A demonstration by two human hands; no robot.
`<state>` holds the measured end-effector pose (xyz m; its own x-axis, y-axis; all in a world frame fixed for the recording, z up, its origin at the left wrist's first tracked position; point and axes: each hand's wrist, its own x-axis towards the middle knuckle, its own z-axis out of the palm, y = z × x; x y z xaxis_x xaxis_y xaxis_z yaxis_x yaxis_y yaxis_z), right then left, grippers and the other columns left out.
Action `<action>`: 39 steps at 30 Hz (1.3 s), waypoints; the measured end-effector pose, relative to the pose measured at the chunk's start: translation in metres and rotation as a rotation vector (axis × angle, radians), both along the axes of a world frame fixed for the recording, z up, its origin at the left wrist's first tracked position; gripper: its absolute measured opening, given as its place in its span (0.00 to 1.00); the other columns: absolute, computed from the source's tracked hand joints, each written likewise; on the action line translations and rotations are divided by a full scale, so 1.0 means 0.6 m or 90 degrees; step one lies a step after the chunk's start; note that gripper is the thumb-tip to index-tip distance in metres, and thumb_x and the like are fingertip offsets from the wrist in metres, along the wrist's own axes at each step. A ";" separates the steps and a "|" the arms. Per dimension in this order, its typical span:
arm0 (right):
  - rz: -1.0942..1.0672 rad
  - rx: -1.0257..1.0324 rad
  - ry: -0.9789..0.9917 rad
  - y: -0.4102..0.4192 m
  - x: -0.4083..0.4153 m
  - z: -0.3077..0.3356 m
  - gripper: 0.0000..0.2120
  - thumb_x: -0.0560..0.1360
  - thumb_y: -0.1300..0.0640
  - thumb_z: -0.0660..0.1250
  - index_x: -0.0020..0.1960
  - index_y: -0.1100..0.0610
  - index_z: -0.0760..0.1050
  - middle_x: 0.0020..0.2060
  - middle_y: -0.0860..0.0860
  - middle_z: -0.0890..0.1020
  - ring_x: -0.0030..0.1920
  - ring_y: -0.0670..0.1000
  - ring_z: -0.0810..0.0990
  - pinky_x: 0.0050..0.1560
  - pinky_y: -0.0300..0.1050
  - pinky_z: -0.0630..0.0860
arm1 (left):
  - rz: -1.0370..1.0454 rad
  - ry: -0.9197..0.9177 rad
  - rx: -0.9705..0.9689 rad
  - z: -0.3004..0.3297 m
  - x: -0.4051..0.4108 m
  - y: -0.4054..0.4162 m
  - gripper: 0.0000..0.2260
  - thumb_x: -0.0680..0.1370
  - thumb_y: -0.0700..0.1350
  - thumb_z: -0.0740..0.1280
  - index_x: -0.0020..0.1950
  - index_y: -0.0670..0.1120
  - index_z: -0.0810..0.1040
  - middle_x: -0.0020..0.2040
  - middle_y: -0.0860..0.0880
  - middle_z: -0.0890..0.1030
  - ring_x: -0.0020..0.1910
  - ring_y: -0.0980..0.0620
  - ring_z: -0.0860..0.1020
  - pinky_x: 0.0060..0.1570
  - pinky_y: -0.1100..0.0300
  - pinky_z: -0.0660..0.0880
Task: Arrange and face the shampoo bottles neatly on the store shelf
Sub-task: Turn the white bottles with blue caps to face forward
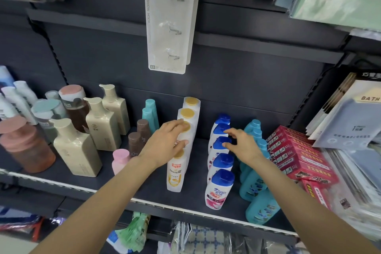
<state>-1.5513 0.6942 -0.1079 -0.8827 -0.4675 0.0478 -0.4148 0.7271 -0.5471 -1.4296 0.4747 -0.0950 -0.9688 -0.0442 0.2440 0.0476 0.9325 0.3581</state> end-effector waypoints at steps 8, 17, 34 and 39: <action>-0.010 -0.024 -0.087 -0.004 -0.022 -0.027 0.22 0.72 0.59 0.72 0.64 0.56 0.73 0.58 0.54 0.78 0.55 0.52 0.76 0.56 0.43 0.72 | -0.010 -0.036 -0.046 -0.011 -0.002 -0.004 0.26 0.79 0.52 0.61 0.76 0.53 0.56 0.77 0.54 0.56 0.75 0.54 0.52 0.72 0.60 0.52; -0.020 -0.132 -0.056 -0.008 -0.011 0.006 0.17 0.72 0.60 0.72 0.60 0.60 0.76 0.50 0.50 0.76 0.48 0.49 0.74 0.51 0.39 0.68 | -0.001 -0.061 -0.059 -0.008 -0.001 -0.003 0.27 0.80 0.51 0.60 0.76 0.54 0.54 0.77 0.55 0.53 0.76 0.55 0.51 0.73 0.60 0.51; -0.138 -0.765 -0.266 0.049 0.010 0.135 0.10 0.77 0.58 0.65 0.56 0.61 0.75 0.47 0.55 0.82 0.42 0.49 0.83 0.46 0.47 0.82 | 0.033 0.006 0.176 0.052 -0.028 0.041 0.19 0.79 0.51 0.62 0.69 0.49 0.69 0.64 0.50 0.73 0.58 0.53 0.74 0.57 0.60 0.72; -0.126 -0.874 -0.342 0.054 0.023 0.138 0.06 0.78 0.58 0.63 0.50 0.60 0.76 0.48 0.56 0.83 0.47 0.52 0.84 0.44 0.44 0.82 | 0.089 -0.160 0.739 0.086 -0.027 0.074 0.15 0.80 0.55 0.59 0.61 0.47 0.72 0.43 0.41 0.84 0.38 0.47 0.84 0.36 0.60 0.80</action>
<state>-1.5373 0.7267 -0.0249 -0.9795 -0.2014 -0.0029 0.0956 -0.4522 -0.8868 -1.4457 0.5193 -0.0436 -0.9531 -0.2214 -0.2064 -0.2199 0.0376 0.9748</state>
